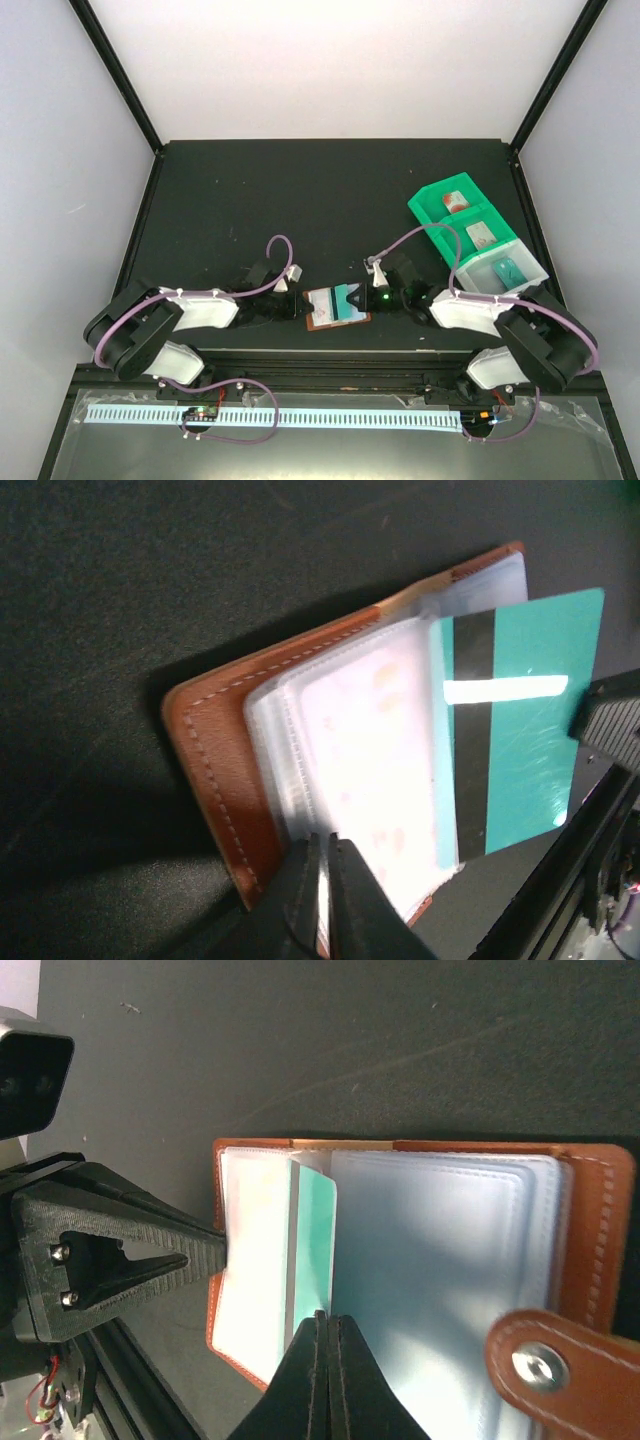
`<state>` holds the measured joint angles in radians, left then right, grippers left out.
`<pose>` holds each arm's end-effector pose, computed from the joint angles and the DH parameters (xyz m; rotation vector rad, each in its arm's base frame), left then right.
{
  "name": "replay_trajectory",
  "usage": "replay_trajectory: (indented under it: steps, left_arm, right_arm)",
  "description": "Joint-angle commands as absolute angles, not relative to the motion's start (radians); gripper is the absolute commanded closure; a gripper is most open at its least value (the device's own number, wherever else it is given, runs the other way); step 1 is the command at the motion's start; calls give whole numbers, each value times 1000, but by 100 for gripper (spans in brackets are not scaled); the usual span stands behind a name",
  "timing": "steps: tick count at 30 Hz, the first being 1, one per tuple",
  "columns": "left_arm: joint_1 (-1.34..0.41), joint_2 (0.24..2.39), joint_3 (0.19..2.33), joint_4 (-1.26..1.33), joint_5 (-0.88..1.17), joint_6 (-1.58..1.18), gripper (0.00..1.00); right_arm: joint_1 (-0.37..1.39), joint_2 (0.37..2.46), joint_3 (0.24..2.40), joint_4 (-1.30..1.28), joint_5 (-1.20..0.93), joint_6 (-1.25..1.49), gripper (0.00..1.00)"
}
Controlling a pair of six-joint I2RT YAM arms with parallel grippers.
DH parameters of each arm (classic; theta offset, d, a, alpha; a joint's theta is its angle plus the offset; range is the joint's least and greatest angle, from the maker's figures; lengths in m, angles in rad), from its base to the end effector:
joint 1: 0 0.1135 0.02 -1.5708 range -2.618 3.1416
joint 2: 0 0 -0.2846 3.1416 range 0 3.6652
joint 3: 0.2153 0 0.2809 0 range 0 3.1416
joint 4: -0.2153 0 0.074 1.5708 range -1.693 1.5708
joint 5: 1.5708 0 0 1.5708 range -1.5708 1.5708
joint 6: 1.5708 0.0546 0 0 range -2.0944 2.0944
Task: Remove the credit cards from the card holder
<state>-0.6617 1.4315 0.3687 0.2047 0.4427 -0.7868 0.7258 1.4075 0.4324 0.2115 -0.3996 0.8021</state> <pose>0.1805 -0.1703 0.0915 0.0564 2.6827 -1.1102 0.1857 0.1932 0.1149 -0.1249 2.5938 1.1426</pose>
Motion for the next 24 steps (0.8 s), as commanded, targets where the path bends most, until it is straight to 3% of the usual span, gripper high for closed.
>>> replay_trajectory:
  steps: [1, 10, 19, 24]
  left_arm:
    - [-665, 1408, 390, 68, 380, -768, 92]
    - [-666, 1238, 511, -50, 405, -784, 52]
    - [-662, 1115, 612, -81, 520, -979, 34]
    - [-662, 1073, 607, 51, 613, -1170, 32]
  right_arm:
    - [719, 1338, 463, 93, -314, 729, 99]
    - [721, 1235, 510, -19, -245, 623, 99]
    - [787, 1087, 548, -13, -101, 378, 99]
    - [860, 1039, 507, 84, -20, 257, 99]
